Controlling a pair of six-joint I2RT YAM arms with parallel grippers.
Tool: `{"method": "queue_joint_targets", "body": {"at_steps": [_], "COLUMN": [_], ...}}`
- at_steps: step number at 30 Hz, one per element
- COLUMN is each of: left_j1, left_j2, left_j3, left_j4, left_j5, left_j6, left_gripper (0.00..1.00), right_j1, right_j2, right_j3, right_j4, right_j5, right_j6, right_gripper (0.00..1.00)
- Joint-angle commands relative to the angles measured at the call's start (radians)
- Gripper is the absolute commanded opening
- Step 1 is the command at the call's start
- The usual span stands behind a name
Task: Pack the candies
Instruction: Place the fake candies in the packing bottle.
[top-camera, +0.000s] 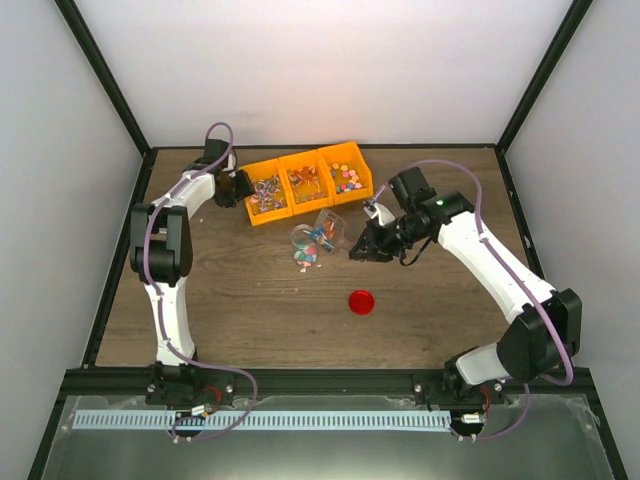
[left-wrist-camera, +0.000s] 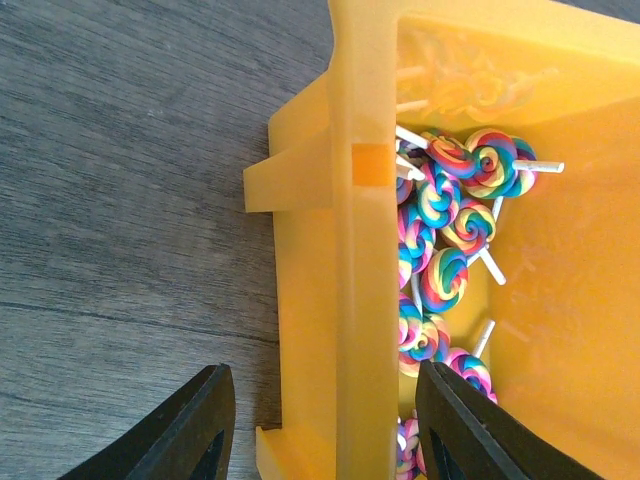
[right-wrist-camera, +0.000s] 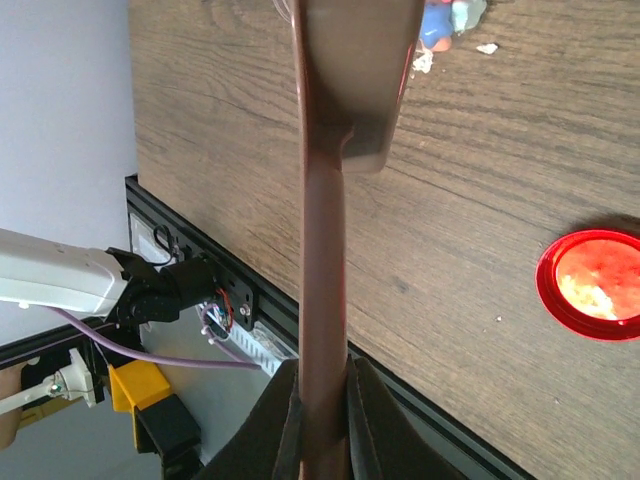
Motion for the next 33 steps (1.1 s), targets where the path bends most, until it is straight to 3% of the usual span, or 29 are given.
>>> {"method": "queue_joint_targets", "body": {"at_steps": [1, 33], "left_j1": [0.005, 0.012], "left_j2": [-0.020, -0.021], "left_j3": [-0.007, -0.026], "left_j4": [0.018, 0.030], "left_j5": [0.015, 0.029], "left_j6": [0.007, 0.011], "left_gripper": [0.52, 0.52], "right_j1": [0.018, 0.093], "right_j2": [0.008, 0.144], "right_j3": [0.074, 0.323], "right_j4": [-0.057, -0.261], "right_j5": [0.029, 0.166], "right_j6": [-0.020, -0.012], "right_gripper": [0.01, 0.01]}}
